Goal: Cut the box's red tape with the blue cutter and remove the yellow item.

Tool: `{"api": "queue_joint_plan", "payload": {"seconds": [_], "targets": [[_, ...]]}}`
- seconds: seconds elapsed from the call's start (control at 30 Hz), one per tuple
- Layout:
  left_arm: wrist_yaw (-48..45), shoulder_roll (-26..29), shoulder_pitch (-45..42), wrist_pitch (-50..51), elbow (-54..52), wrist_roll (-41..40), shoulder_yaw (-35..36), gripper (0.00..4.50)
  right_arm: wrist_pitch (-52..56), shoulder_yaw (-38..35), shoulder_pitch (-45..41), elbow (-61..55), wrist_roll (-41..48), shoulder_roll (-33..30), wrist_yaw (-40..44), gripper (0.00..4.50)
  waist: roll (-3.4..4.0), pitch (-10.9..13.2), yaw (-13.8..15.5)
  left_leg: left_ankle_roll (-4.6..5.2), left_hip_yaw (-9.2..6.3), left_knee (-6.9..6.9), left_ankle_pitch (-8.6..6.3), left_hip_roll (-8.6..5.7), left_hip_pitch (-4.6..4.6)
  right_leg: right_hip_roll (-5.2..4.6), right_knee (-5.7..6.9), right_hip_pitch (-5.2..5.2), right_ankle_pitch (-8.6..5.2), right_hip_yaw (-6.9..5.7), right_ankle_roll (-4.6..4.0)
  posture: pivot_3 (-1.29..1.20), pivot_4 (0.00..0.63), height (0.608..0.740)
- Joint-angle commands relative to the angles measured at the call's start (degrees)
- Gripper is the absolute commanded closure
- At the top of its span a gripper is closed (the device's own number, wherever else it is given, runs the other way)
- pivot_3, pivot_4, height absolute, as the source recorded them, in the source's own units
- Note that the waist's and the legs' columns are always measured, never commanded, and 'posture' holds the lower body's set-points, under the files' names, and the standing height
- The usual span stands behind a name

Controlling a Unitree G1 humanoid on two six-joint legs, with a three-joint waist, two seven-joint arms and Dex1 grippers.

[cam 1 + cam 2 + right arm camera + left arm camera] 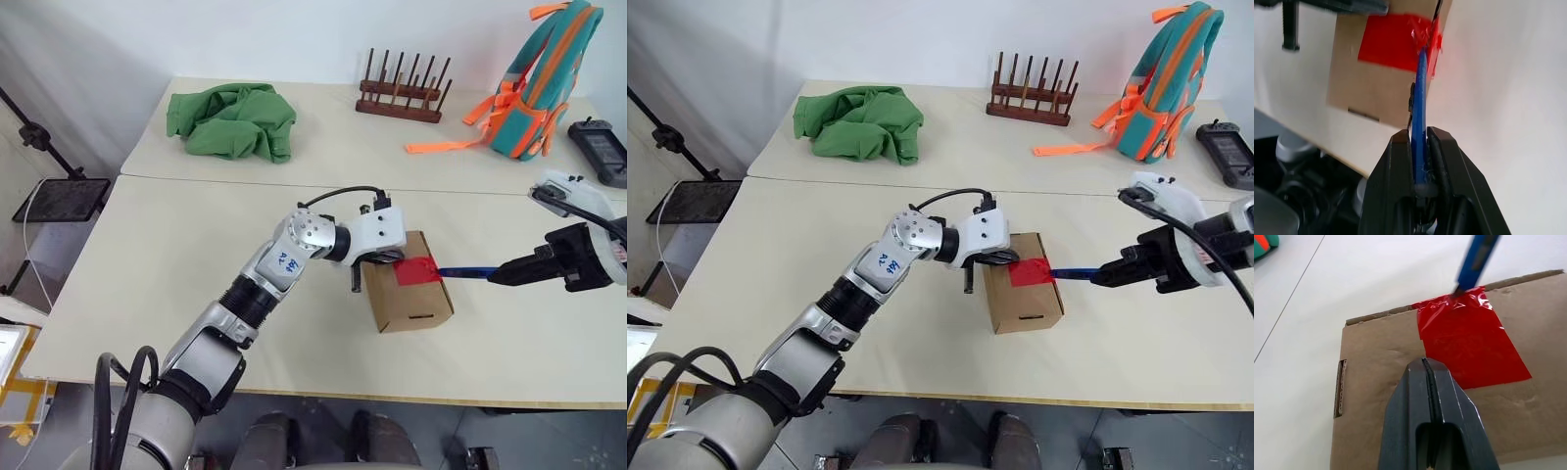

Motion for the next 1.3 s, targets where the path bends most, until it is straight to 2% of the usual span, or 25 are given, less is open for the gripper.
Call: {"api": "queue_joint_plan", "payload": {"seconds": [0.03, 0.37, 0.53, 0.63, 0.73, 0.8, 0.83, 0.87, 0.9, 0.93, 0.97, 1.0, 1.03, 1.1, 1.17, 1.3], "targets": [[-1.4, 0.7, 4.3, 2.7, 5.5, 5.0, -6.2, 4.5, 1.5, -0.7, 1.5, -4.1, 3.6, -2.6, 4.7, 4.35, 0.0, 0.0, 0.0, 0.0, -0.01, 0.0, 0.0, 0.01, 0.01, 0.0, 0.0, 0.0, 0.0, 0.0, 0.0, 0.0, 0.15, 0.74], [-0.1, 0.2, 3.9, 0.3, 7.6, 5.3, -5.1, 4.5, -4.3, -6.4, 11.4, -8.0, 3.6, -10.4, 11.2, 4.35, 0.01, 0.0, 0.2, -0.03, 0.0, 0.01, -0.02, 0.02, 0.02, -0.02, 0.01, 0.01, 0.0, 0.03, 0.0, 0.0, 0.15, 0.74], [0.8, -1.7, 2.0, -3.3, 8.4, 0.8, 0.7, 4.5, -7.3, -15.8, 15.6, -6.5, 3.6, -16.0, 11.7, 4.35, 0.02, 0.0, 0.3, -0.07, 0.02, 0.02, -0.05, 0.0, -0.01, -0.07, 0.0, -0.01, 0.0, 0.03, 0.0, 0.0, 0.15, 0.74], [-0.9, -2.8, 0.6, -5.8, 7.6, -4.2, 6.2, 4.5, -4.7, -20.9, 17.4, -5.7, -2.3, -19.0, 14.9, 4.35, 0.04, 0.0, 0.3, -0.18, 0.02, 0.02, -0.1, 0.0, -0.11, -0.08, -0.01, -0.11, 0.0, 0.02, 0.0, 0.0, 0.15, 0.74], [-1.9, -2.5, -1.8, -5.5, 7.1, -8.2, 10.9, 4.5, -2.0, -27.5, 18.7, -2.1, -9.1, -18.0, 18.6, 4.35, 0.05, 0.0, 0.1, -0.07, 0.02, 0.05, -0.03, 0.02, -0.42, -0.06, 0.01, -0.41, 0.0, -0.01, 0.01, 0.0, 0.15, 0.74], [-2.4, -1.6, -3.2, -4.8, 6.8, -9.7, 13.0, 4.5, 1.0, -37.2, 23.2, -2.0, -16.8, -13.7, 18.3, 4.35, -0.01, 0.1, 0.0, -0.04, 0.08, 0.11, 0.01, 0.01, -0.83, -0.06, 0.13, -0.87, 0.02, 0.01, 0.04, 0.0, 0.15, 0.74], [-3.3, -0.7, -3.8, -4.4, 6.3, -10.6, 13.9, 4.5, 1.7, -46.3, 30.0, -3.9, -22.5, -9.2, 17.2, 4.35, -0.05, 0.1, 0.1, -0.02, 0.1, 0.16, 0.07, 0.0, -0.98, -0.02, 0.4, -1.02, 0.04, -0.01, 0.05, 0.0, 0.15, 0.74], [-4.2, 0.6, -4.5, -4.0, 5.8, -11.3, 15.0, 4.5, 1.4, -58.0, 38.1, -8.3, -29.8, -1.6, 16.1, 4.35, -0.11, 0.1, 0.2, 0.01, 0.11, 0.15, 0.14, -0.01, -1.03, 0.01, 0.58, -1.07, 0.04, -0.1, 0.04, 0.0, 0.15, 0.74], [-5.1, 2.0, -5.1, -3.5, 5.5, -12.1, 16.2, 4.5, -3.5, -67.2, 46.5, -13.0, -37.1, 6.0, 17.1, 4.35, -0.49, 0.0, 0.4, 0.02, 0.08, 0.2, 0.16, 0.0, -1.03, 0.07, 0.69, -1.06, 0.04, -0.38, 0.03, 0.0, 0.15, 0.74], [-5.9, 3.7, -5.5, -3.2, 5.2, -12.7, 17.2, 4.5, -14.5, -73.2, 56.1, -17.7, -46.6, 13.8, 20.6, 4.35, -0.76, 0.0, 0.6, 0.0, 0.04, 0.09, 0.25, -0.01, -1.03, 0.14, 0.74, -1.0, 0.04, -0.77, 0.03, 0.0, 0.15, 0.74], [-6.0, 5.1, -5.5, -2.8, 5.2, -12.8, 17.9, 4.5, -27.0, -74.6, 64.0, -21.2, -56.5, 19.3, 23.0, 4.35, -0.78, 0.0, 1.4, -0.03, -0.03, 0.17, 0.25, 0.02, -1.02, 0.46, 1.01, -1.07, 0.04, -1.18, 0.03, 0.0, 0.15, 0.74], [-6.1, 6.8, -5.1, -2.8, 5.5, -12.4, 18.1, 4.5, -37.6, -73.5, 66.7, -21.3, -62.8, 24.8, 21.9, 4.35, -0.57, -0.1, 2.0, -0.02, 0.01, 0.04, 0.26, -0.09, -1.03, 0.43, 0.94, -1.07, 0.03, -1.28, 0.04, 0.0, 0.15, 0.74], [-5.9, 8.2, -4.6, -2.7, 6.0, -11.8, 18.1, 4.5, -43.7, -71.7, 68.0, -19.8, -66.9, 29.1, 19.9, 4.35, -0.1, 0.0, 2.0, -0.01, 0.11, 0.01, 0.26, -0.22, -1.04, 0.33, 0.95, -1.11, -0.01, -1.34, 0.11, 0.0, 0.15, 0.74], [-5.6, 10.7, -3.2, -2.9, 6.6, -10.6, 17.9, 4.5, -56.8, -66.6, 69.7, -15.1, -76.1, 34.1, 20.0, 4.35, 0.46, 0.0, 1.6, 0.19, 0.44, -0.03, 0.35, -0.62, -1.04, 0.01, 0.94, -1.18, -0.06, -1.29, 0.39, 0.0, 0.15, 0.74], [-5.6, 12.4, -1.8, -2.5, 5.9, -9.9, 17.7, 4.5, -64.4, -62.9, 70.6, -9.9, -82.6, 36.6, 20.8, 4.35, 0.47, 0.0, 1.4, 0.41, 0.51, -0.08, 0.47, -0.8, -0.88, -0.07, 0.81, -0.97, 0.06, -1.12, 0.66, 0.0, 0.15, 0.74], [-5.5, 15.5, 1.7, 0.3, 2.3, -9.8, 18.3, 4.5, -74.5, -59.5, 68.7, 1.6, -89.9, 39.9, 19.5, 4.35, 0.3, 0.1, 0.2, 0.51, 0.44, 0.02, 0.66, -0.75, -0.61, -0.01, 0.69, -0.54, 0.18, -0.95, 0.86, 0.0, 0.15, 0.74]]}}
